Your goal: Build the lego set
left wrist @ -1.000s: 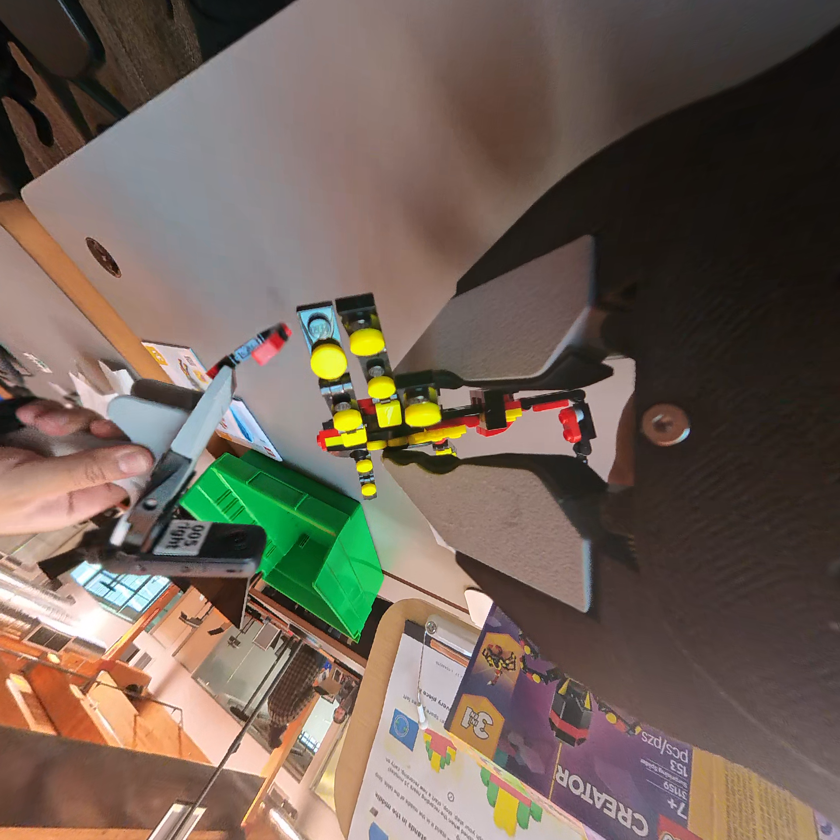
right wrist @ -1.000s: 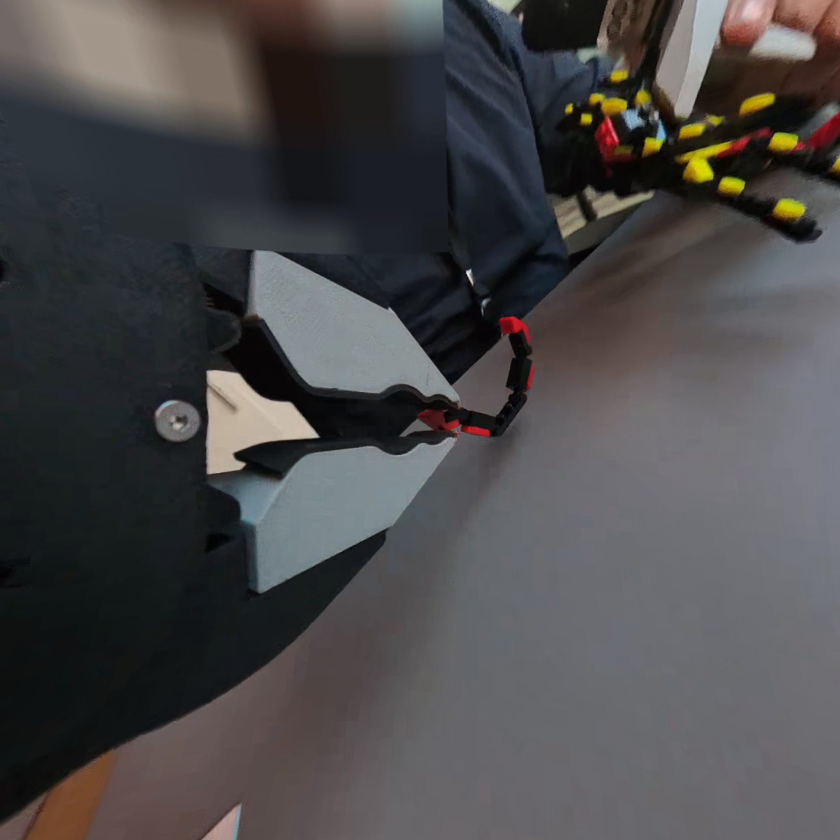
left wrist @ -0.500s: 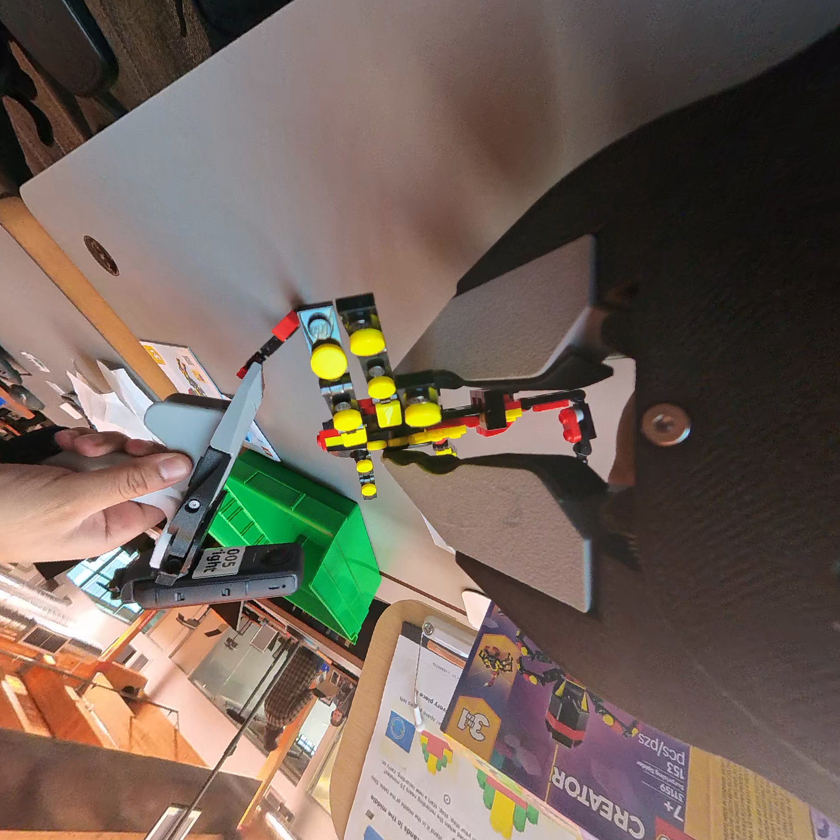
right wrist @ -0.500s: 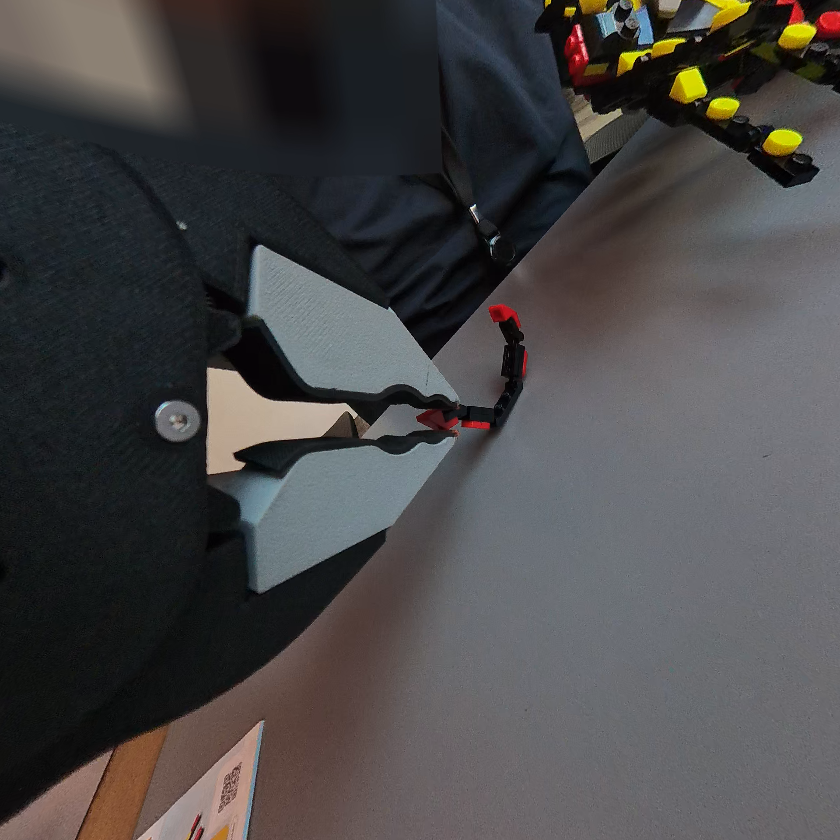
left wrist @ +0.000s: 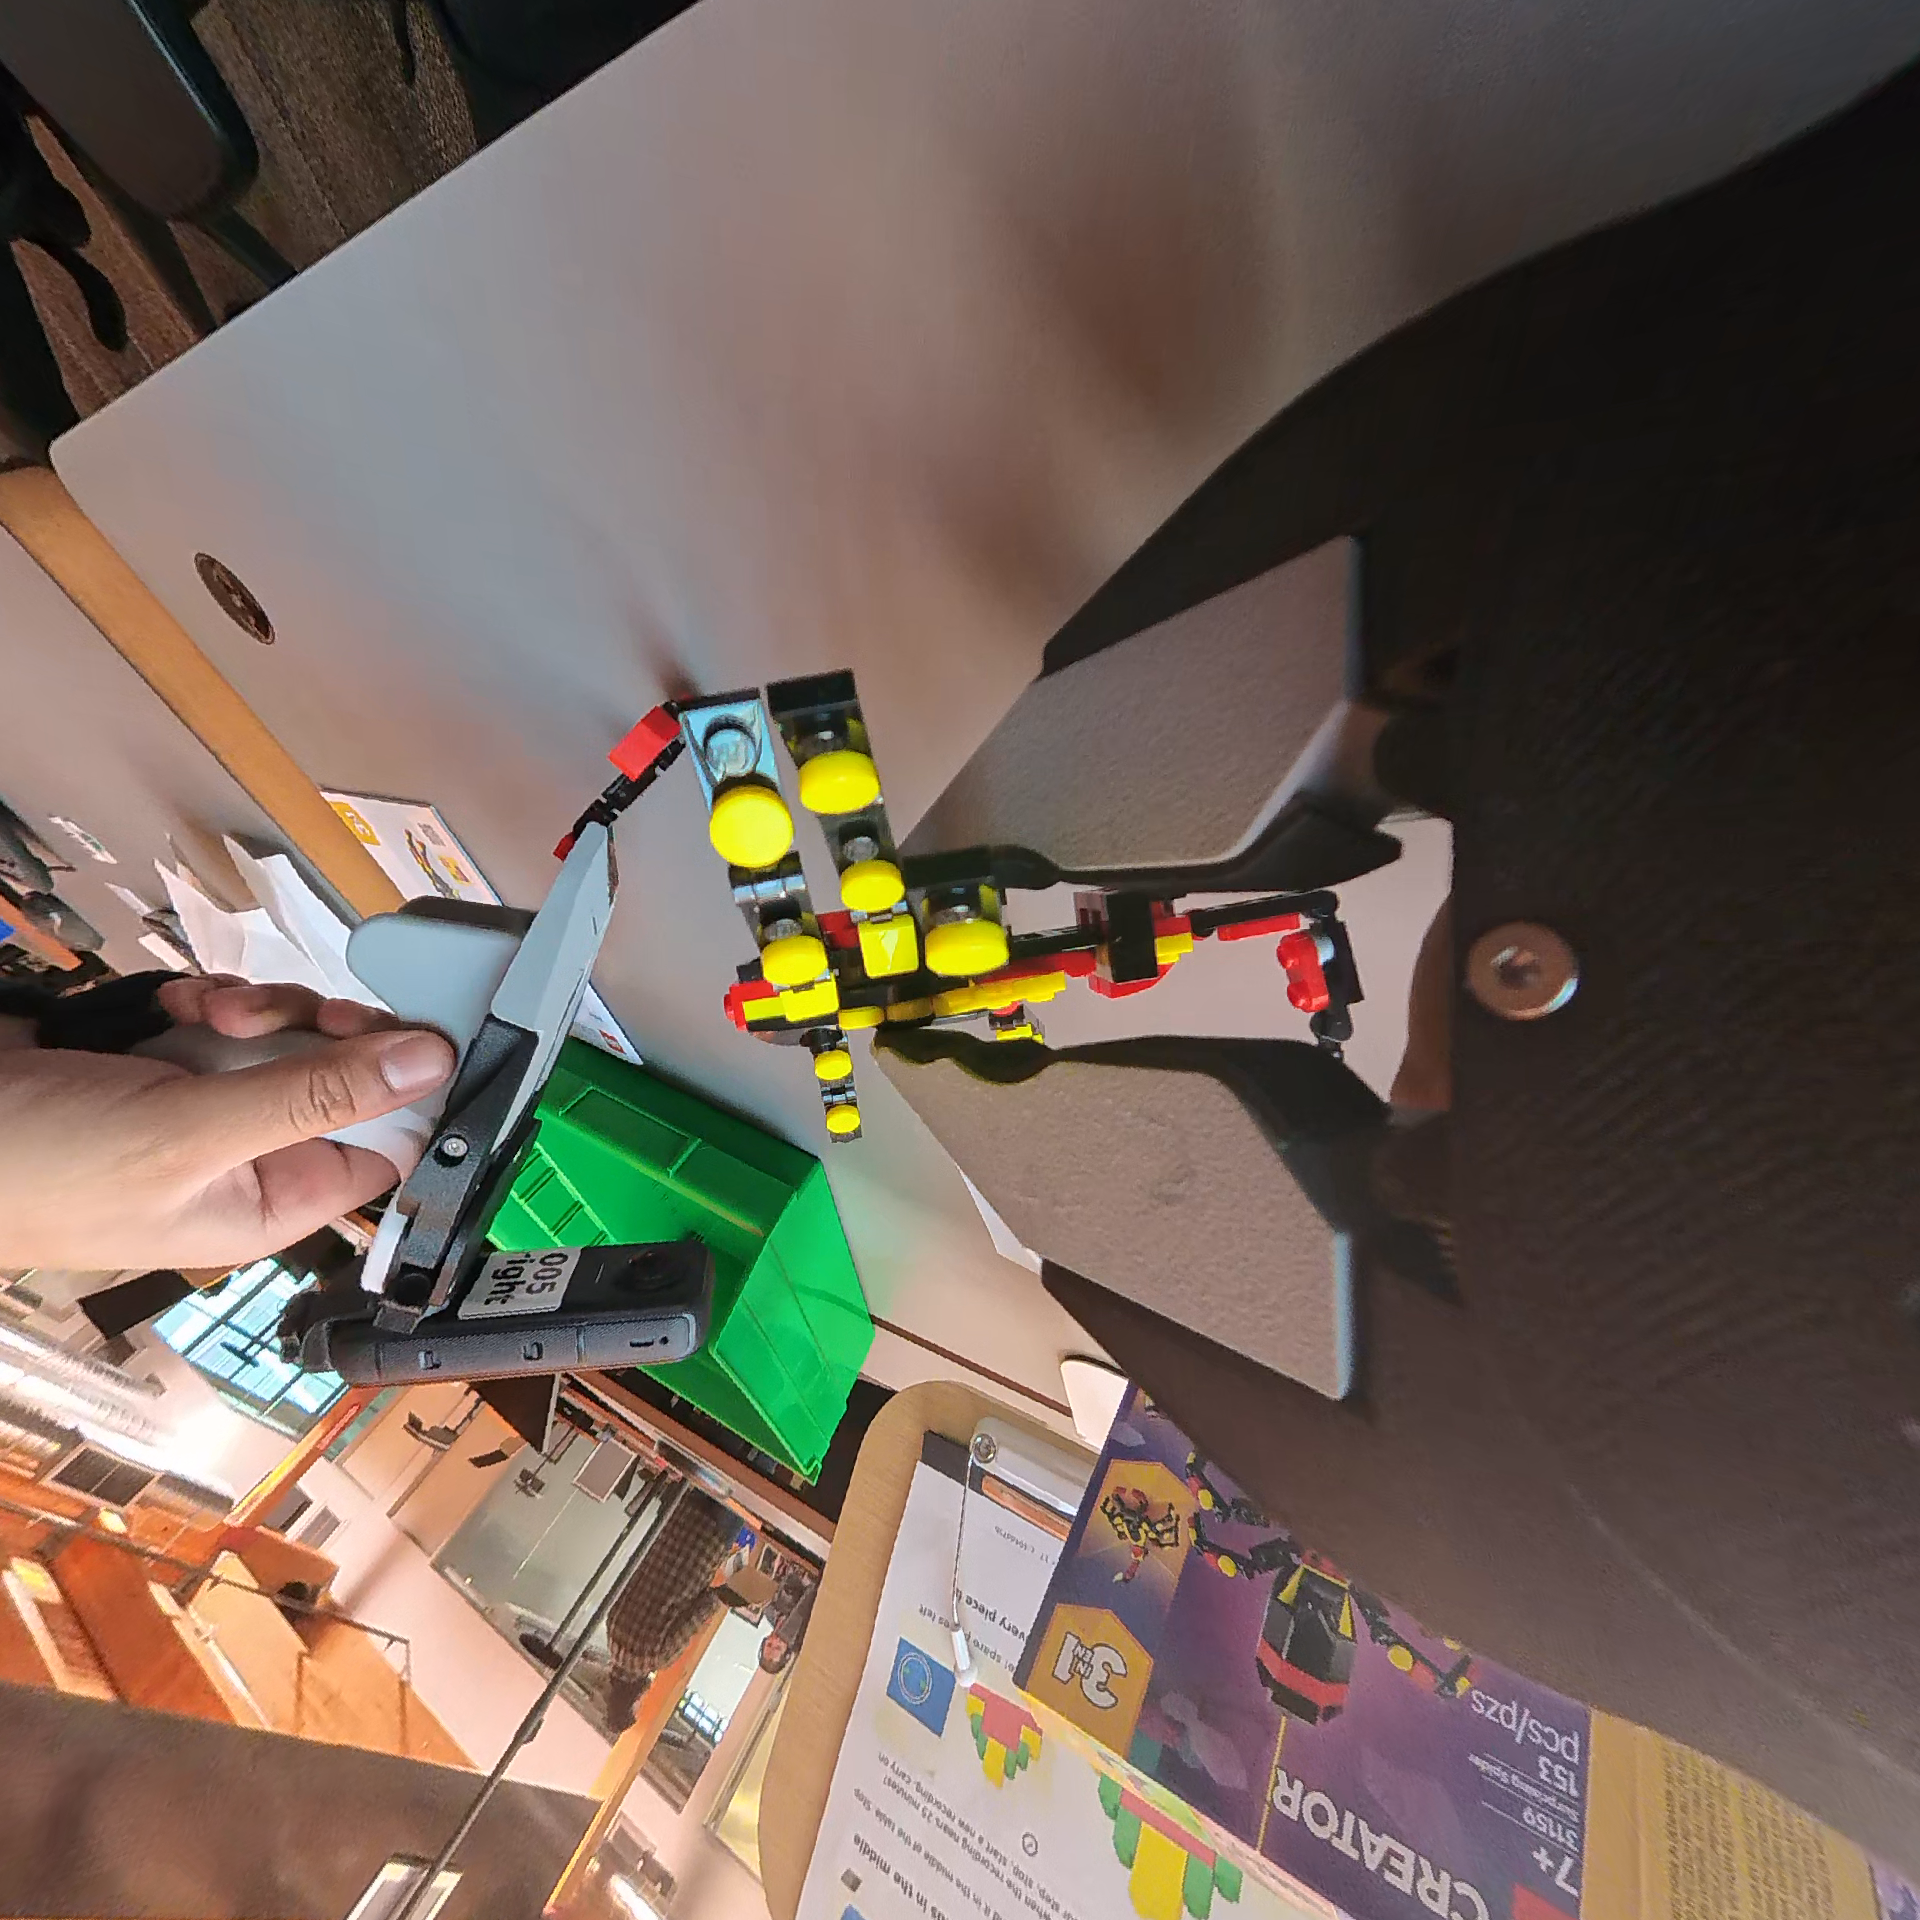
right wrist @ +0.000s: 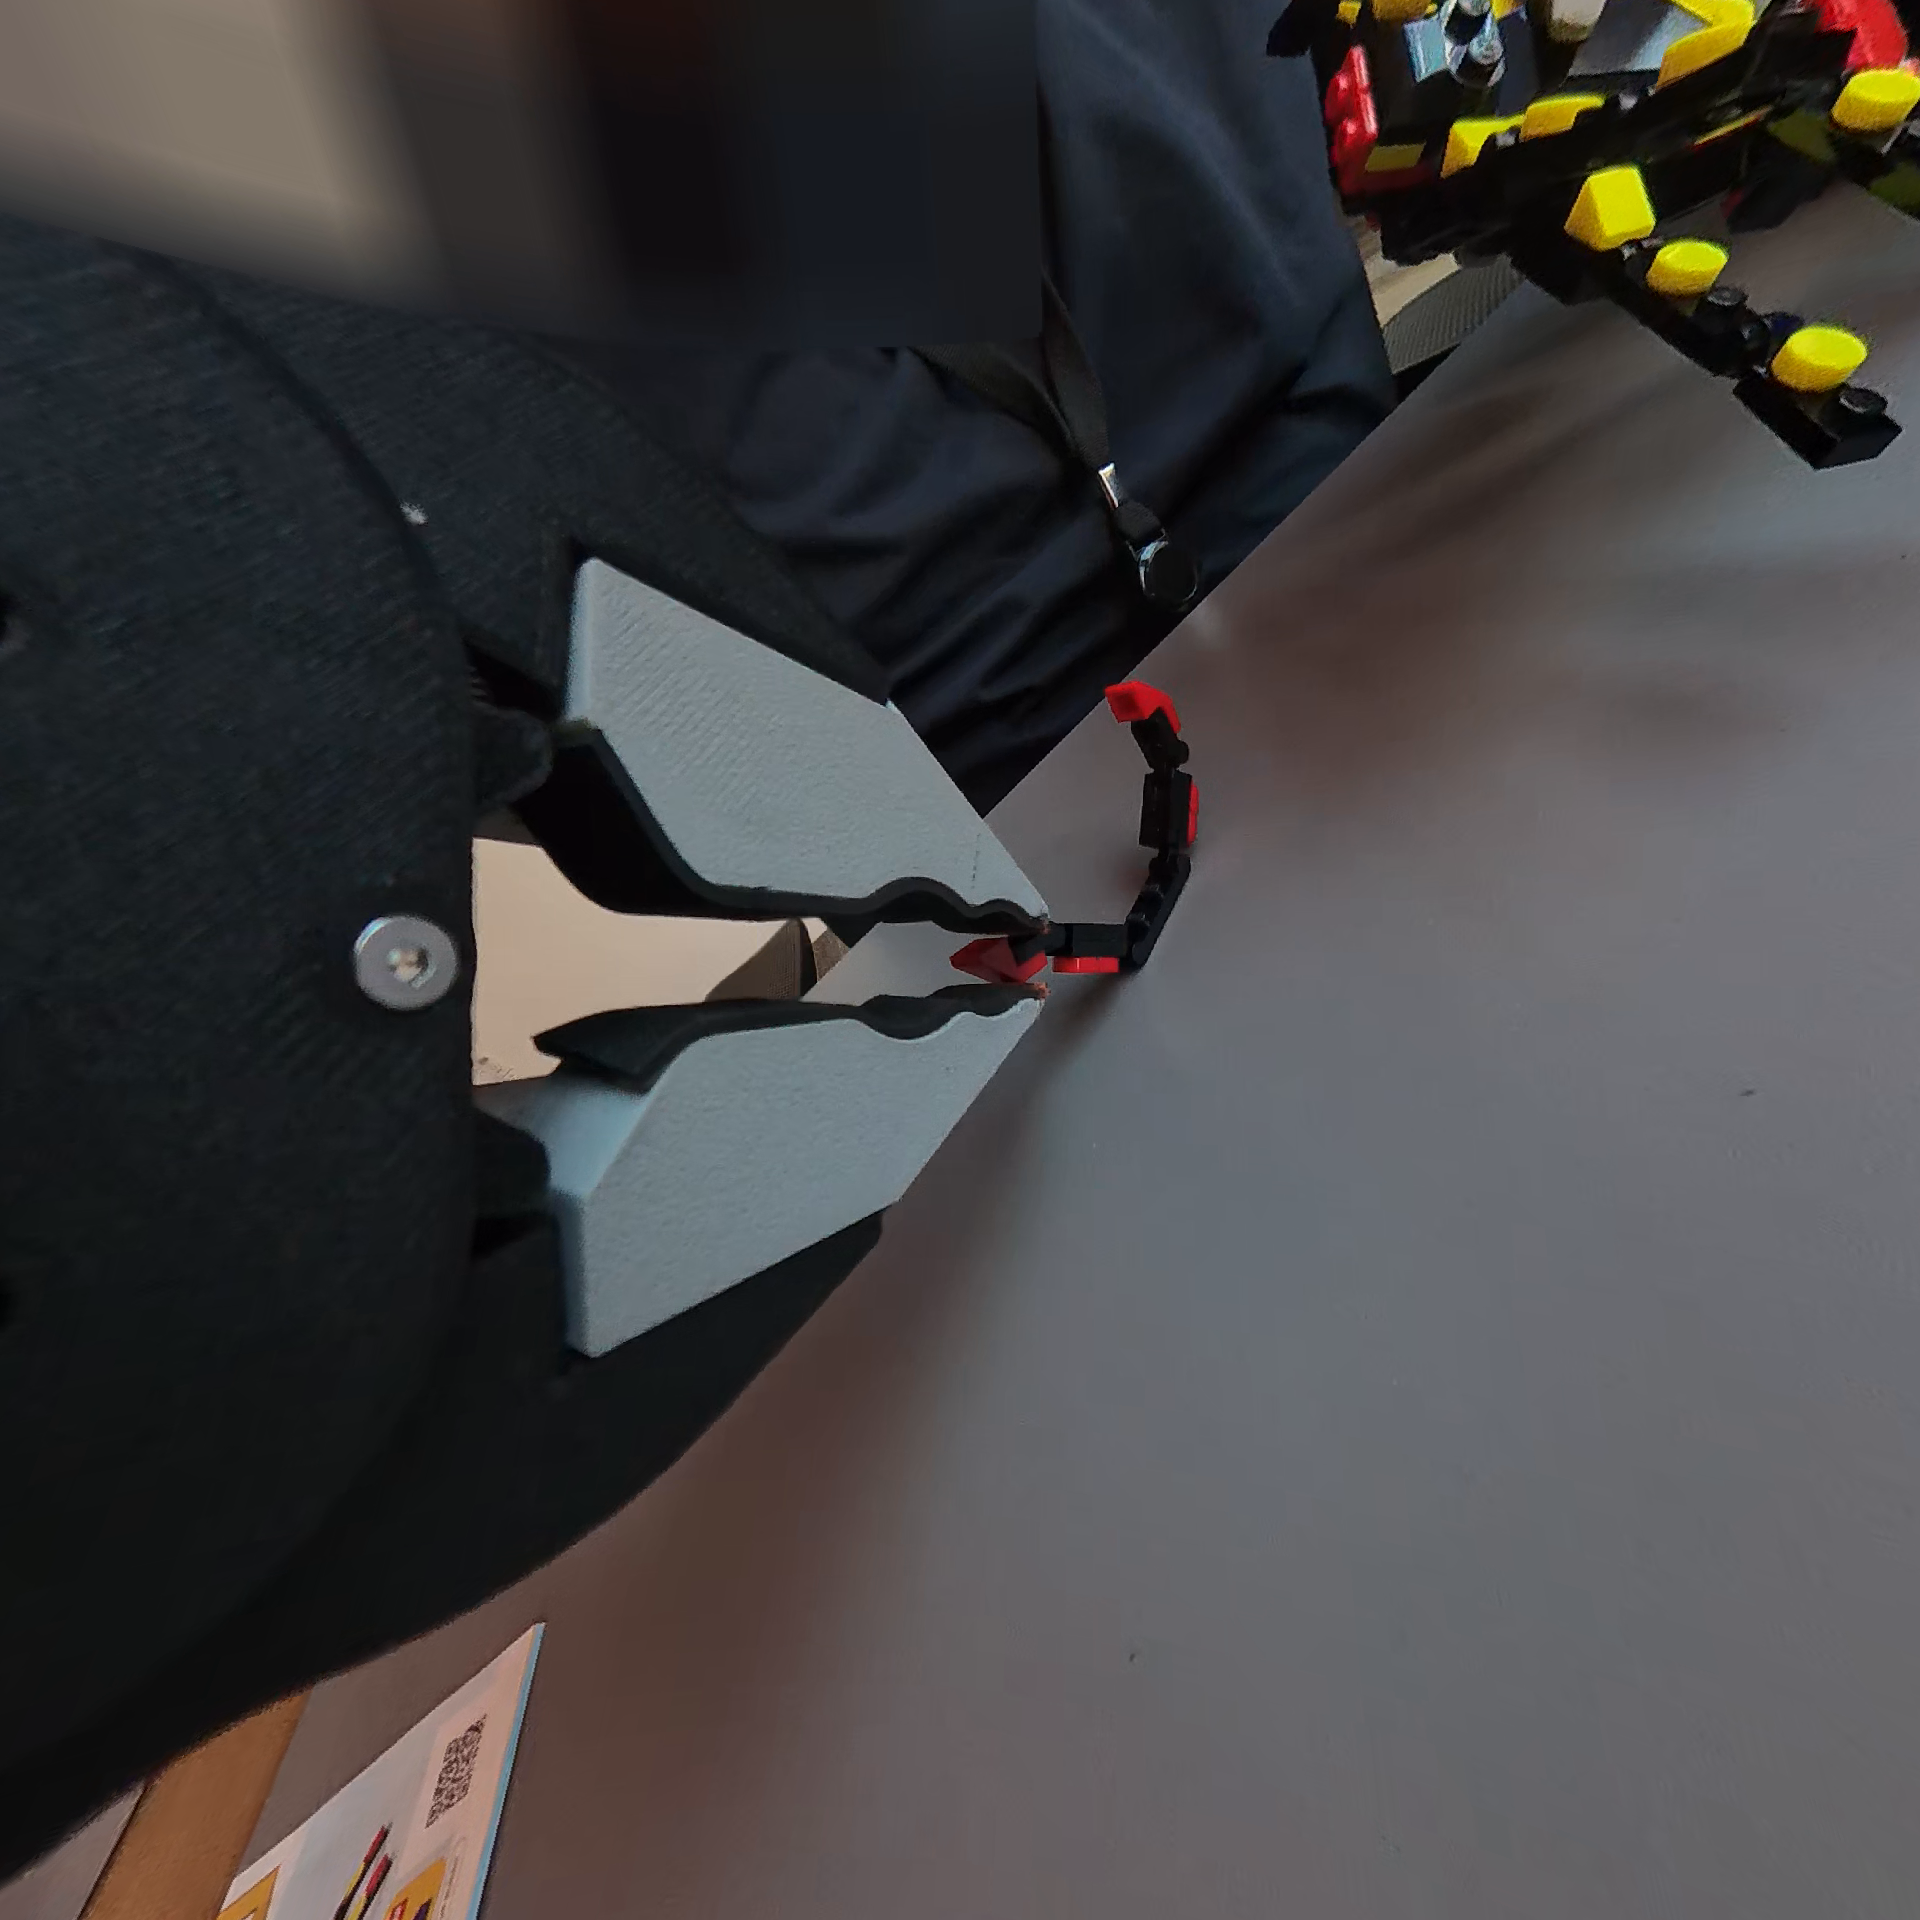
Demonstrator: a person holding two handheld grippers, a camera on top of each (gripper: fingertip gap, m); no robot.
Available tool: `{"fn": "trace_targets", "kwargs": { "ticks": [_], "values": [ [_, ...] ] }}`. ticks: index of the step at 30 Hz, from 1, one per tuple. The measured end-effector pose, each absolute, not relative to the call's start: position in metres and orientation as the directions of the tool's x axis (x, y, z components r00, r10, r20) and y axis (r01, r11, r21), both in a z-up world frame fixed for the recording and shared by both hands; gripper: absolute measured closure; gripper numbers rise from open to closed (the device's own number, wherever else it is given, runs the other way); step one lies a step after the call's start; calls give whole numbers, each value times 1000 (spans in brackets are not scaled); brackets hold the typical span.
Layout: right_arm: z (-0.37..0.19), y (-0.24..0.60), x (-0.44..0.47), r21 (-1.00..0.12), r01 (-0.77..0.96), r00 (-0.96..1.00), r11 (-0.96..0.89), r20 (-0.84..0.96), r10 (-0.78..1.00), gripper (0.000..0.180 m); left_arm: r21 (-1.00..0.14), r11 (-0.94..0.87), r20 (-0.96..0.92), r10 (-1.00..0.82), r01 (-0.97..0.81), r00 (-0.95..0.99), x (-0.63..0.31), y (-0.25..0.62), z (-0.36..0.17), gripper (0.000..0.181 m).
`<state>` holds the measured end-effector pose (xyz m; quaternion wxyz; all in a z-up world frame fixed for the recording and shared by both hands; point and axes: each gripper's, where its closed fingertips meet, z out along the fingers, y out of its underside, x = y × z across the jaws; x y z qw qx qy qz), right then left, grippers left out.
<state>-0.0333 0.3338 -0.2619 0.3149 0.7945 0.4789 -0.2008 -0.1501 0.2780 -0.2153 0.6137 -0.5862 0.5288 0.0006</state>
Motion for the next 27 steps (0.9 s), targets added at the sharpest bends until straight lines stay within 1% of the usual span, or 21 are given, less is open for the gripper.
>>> {"fn": "trace_targets", "kwargs": {
  "ticks": [11, 14, 16, 18, 20, 21, 22, 23, 24, 25, 27],
  "values": [
    [-263, 334, -34, 304, 898, 439, -317, -619, 651, 170, -719, 305, -647, -621, -624, 443, -152, 279, -217, 158],
    [-262, 335, -34, 302, 901, 434, -311, -616, 658, 172, -721, 306, -646, -622, -622, 443, -151, 279, -216, 159],
    [-262, 334, -35, 291, 907, 421, -304, -616, 666, 179, -722, 306, -645, -622, -621, 443, -151, 279, -216, 159],
    [-261, 333, -36, 288, 909, 416, -300, -614, 671, 175, -722, 305, -645, -622, -621, 444, -152, 279, -217, 159],
    [-258, 333, -37, 279, 909, 416, -309, -621, 665, 163, -722, 304, -644, -623, -621, 444, -152, 279, -217, 159],
    [-254, 333, -39, 260, 913, 407, -314, -626, 665, 162, -721, 303, -645, -623, -623, 443, -152, 279, -217, 159],
    [-251, 334, -42, 220, 924, 381, -314, -629, 678, 163, -720, 303, -646, -622, -624, 443, -152, 279, -217, 159],
    [-247, 334, -45, 154, 944, 322, -292, -626, 710, 166, -719, 303, -646, -622, -625, 442, -152, 279, -217, 159],
    [-242, 331, -49, 57, 968, 226, -243, -617, 754, 172, -718, 303, -647, -622, -626, 441, -153, 279, -217, 159],
    [-236, 328, -54, -66, 983, 100, -171, -588, 803, 171, -717, 305, -649, -619, -627, 441, -153, 279, -216, 159],
    [-228, 323, -65, -317, 948, -150, 10, -420, 895, 155, -719, 306, -648, -618, -624, 444, -154, 279, -214, 159]
  ]
}}
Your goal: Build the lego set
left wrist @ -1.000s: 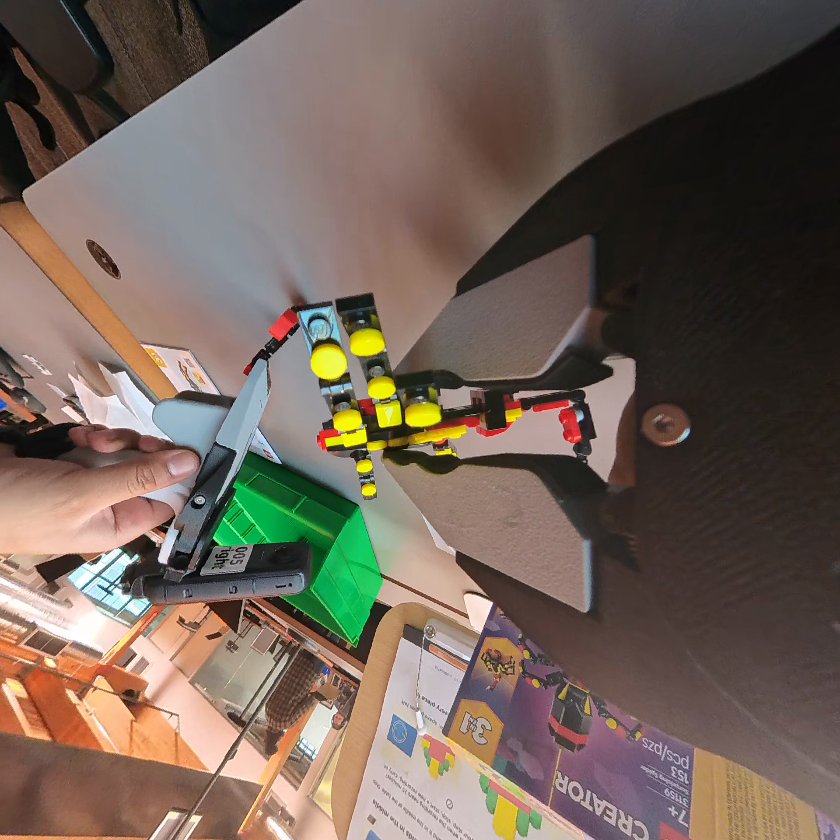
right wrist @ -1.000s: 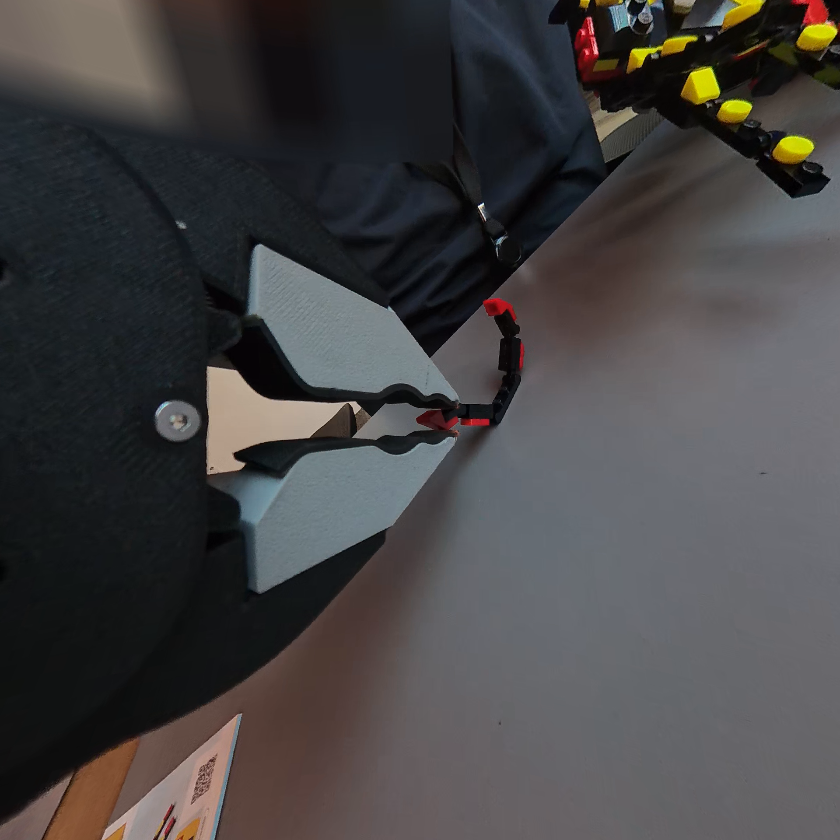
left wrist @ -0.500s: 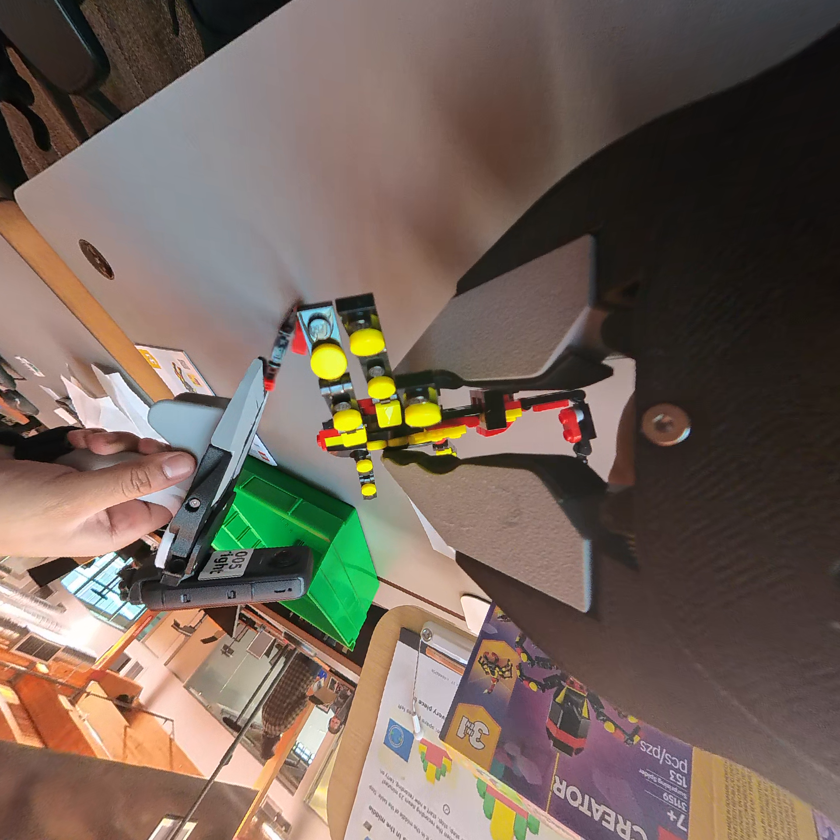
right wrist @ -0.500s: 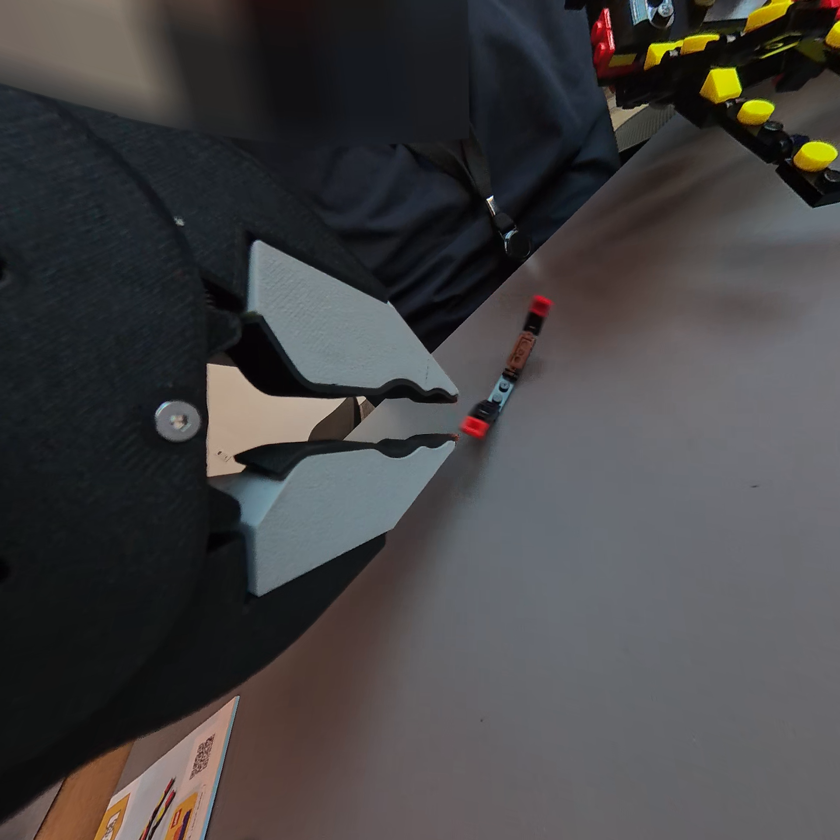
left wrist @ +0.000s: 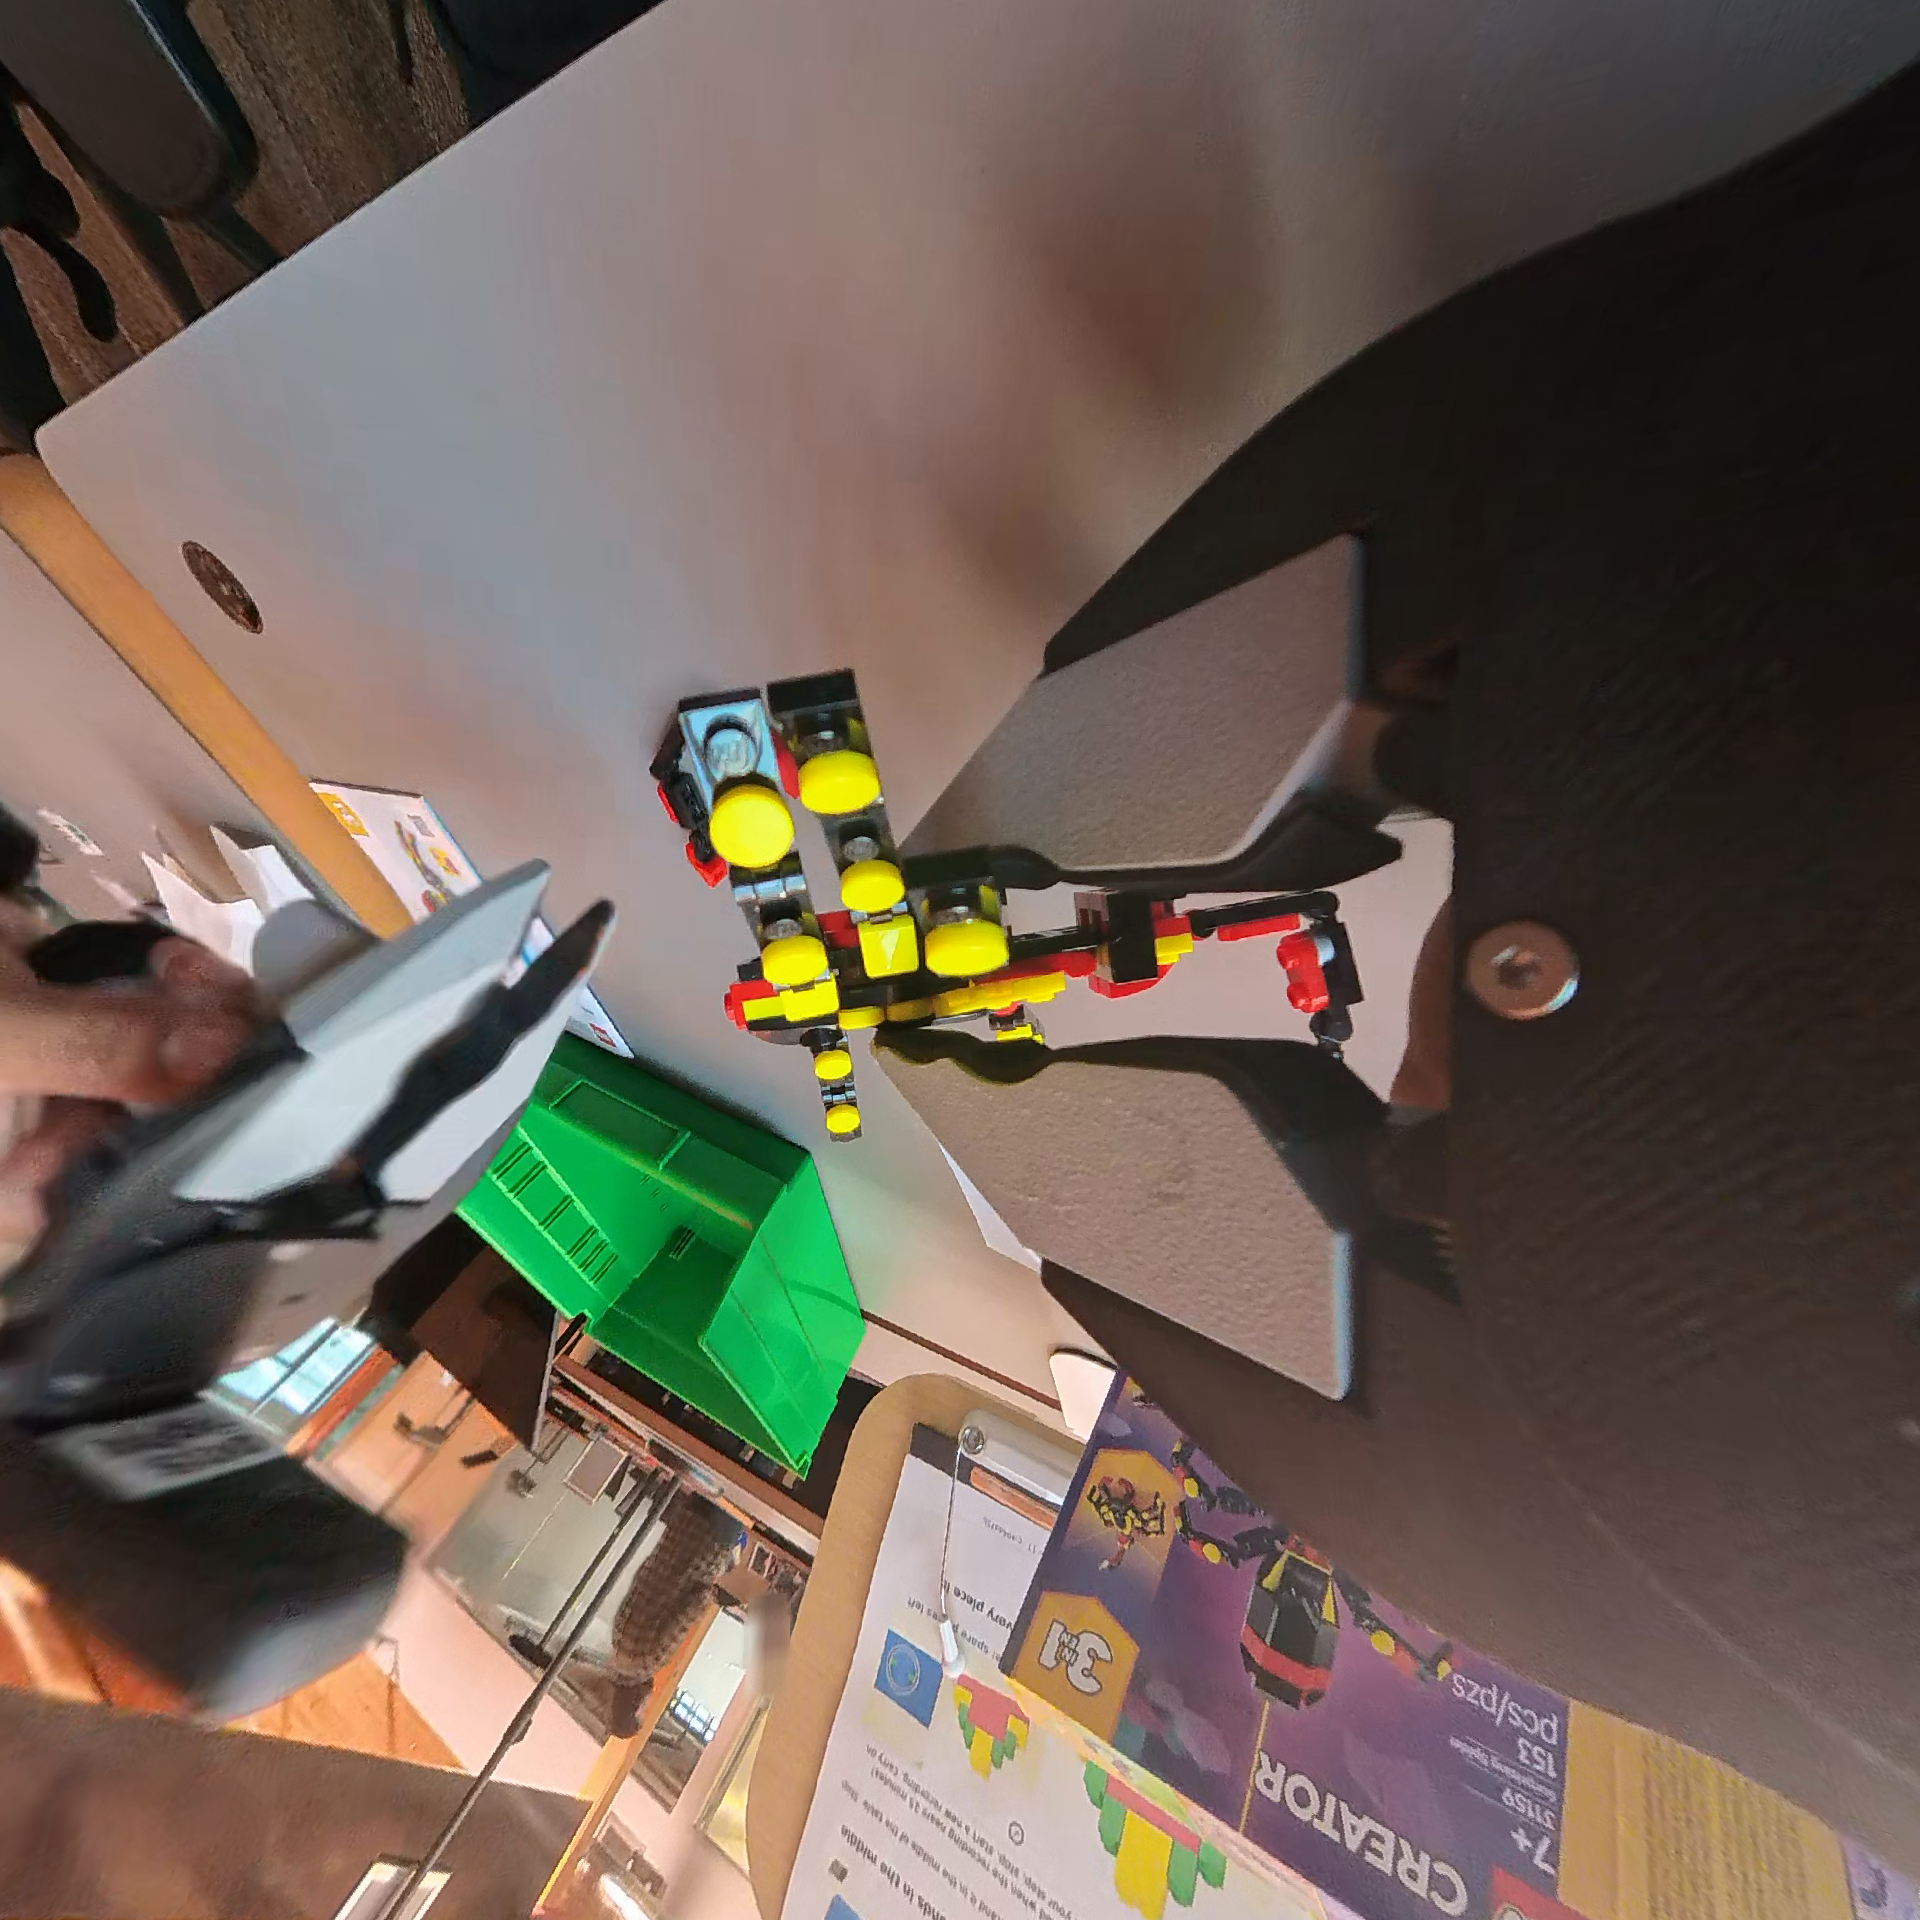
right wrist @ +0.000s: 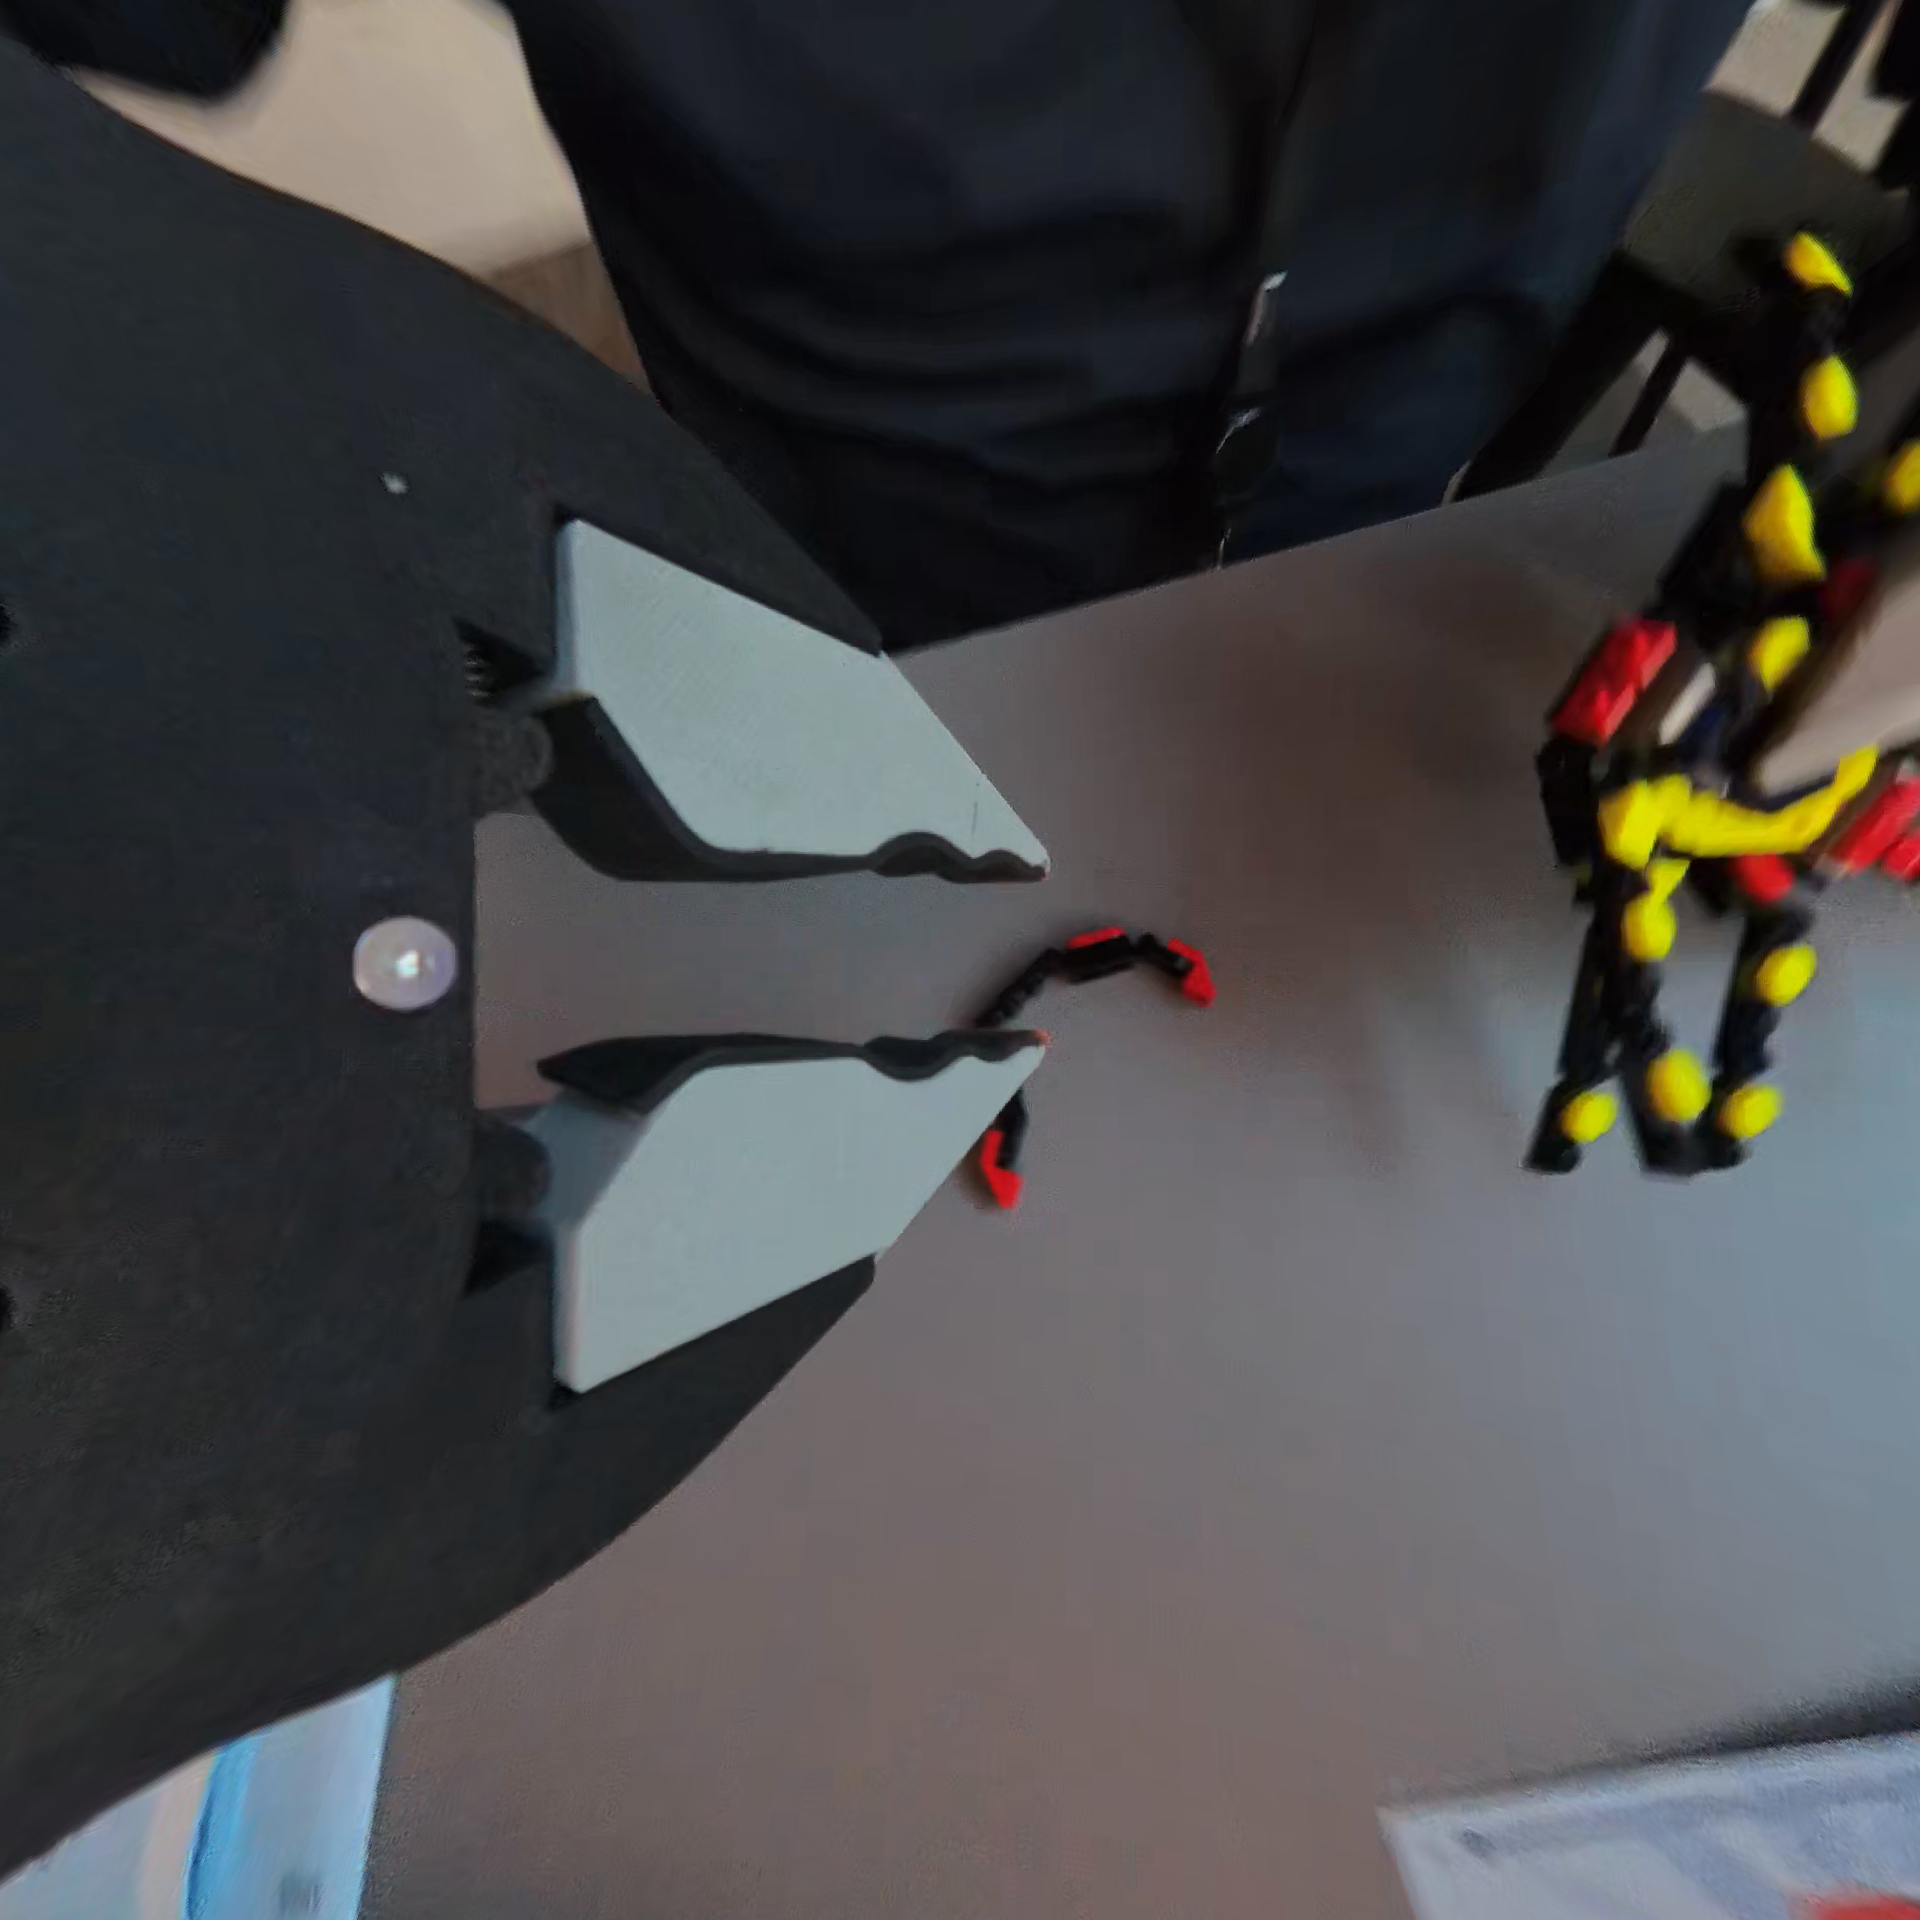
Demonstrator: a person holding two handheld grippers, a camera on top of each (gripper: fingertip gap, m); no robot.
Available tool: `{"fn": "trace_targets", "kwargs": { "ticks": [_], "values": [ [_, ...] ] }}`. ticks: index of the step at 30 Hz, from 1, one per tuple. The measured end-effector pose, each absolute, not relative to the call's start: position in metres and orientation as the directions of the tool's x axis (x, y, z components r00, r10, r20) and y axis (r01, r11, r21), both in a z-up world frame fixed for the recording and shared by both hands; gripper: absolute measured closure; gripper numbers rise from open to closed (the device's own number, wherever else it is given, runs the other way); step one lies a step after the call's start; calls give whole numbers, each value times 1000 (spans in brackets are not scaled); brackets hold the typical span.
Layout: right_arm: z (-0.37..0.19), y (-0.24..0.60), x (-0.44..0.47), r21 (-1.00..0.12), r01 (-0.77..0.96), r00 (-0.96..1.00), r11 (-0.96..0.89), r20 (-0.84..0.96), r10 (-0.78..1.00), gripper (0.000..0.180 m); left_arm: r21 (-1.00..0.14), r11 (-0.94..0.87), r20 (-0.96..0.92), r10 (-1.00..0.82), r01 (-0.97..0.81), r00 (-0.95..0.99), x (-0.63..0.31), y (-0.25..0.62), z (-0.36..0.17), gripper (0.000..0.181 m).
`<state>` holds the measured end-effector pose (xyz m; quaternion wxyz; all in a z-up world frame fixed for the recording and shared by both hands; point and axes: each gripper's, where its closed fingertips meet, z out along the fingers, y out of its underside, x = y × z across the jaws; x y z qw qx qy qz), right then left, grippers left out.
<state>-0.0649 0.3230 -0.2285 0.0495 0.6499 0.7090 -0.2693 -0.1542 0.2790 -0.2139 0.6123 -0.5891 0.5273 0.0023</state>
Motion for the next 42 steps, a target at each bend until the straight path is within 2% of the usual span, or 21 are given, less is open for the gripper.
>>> {"fn": "trace_targets", "kwargs": {
  "ticks": [1, 3, 4, 6, 8, 10, 12, 14, 19, 21, 25, 27, 29, 31, 32, 33, 35, 37, 38, 42],
  "values": [
    [-224, 320, -68, -423, 900, -251, 102, -315, 915, 160, -719, 306, -649, -616, -624, 447, -155, 279, -213, 159],
    [-213, 313, -74, -612, 756, -370, 232, -107, 923, 155, -718, 304, -651, -612, -626, 449, -156, 280, -213, 159],
    [-209, 312, -77, -679, 680, -380, 276, -4, 925, 150, -717, 303, -652, -610, -627, 450, -156, 280, -213, 159],
    [-206, 311, -78, -742, 564, -378, 363, 159, 912, 161, -716, 301, -652, -610, -630, 449, -156, 281, -213, 158],
    [-219, 304, -70, -703, 553, -460, 447, 190, 868, 159, -714, 300, -651, -617, -632, 442, -154, 280, -215, 159],
    [-243, 308, -58, -573, 672, -501, 468, 113, 858, 140, -711, 299, -650, -623, -636, 435, -153, 280, -217, 159],
    [-261, 311, -44, -425, 759, -540, 494, 16, 842, 146, -709, 298, -651, -626, -639, 429, -152, 280, -219, 159],
    [-268, 310, -38, -354, 775, -572, 524, -38, 819, 157, -709, 297, -648, -632, -639, 425, -151, 280, -220, 159],
    [-276, 319, -52, -334, 716, -616, 613, 111, 780, 157, -718, 283, -631, -649, -636, 424, -150, 281, -224, 159],
    [-280, 319, -53, -334, 704, -628, 627, 118, 769, 159, -723, 277, -625, -654, -633, 427, -151, 282, -225, 159],
    [-284, 315, -53, -346, 685, -656, 641, 88, 749, 178, -722, 273, -622, -657, -636, 425, -151, 283, -227, 159],
    [-283, 318, -57, -344, 687, -650, 640, 102, 753, 179, -725, 271, -623, -651, -633, 434, -152, 284, -226, 159],
    [-273, 321, -73, -413, 654, -608, 634, 210, 765, 179, -738, 255, -614, -638, -625, 465, -155, 288, -223, 159],
    [-251, 327, -98, -530, 580, -479, 618, 392, 785, 179, -762, 230, -593, -624, -605, 509, -160, 294, -218, 159],
    [-242, 336, -104, -535, 560, -397, 632, 497, 772, 178, -778, 219, -578, -617, -589, 534, -162, 296, -215, 159],
    [-236, 348, -107, -488, 563, -312, 668, 623, 718, 178, -795, 202, -557, -614, -572, 559, -164, 299, -212, 159],
    [-217, 369, -109, -302, 581, -163, 756, 867, 472, 179, -822, 164, -514, -625, -545, 587, -168, 302, -212, 159],
    [-196, 371, -111, -155, 583, -62, 798, 970, 234, 178, -841, 144, -486, -624, -521, 612, -169, 305, -210, 159],
    [-189, 368, -112, -137, 576, -31, 806, 982, 189, 179, -856, 134, -460, -638, -499, 618, -168, 305, -208, 159],
    [-175, 366, -124, -197, 532, 60, 824, 979, 195, 178, -915, 97, -341, -703, -391, 624, -162, 303, -198, 159]
  ]
}}
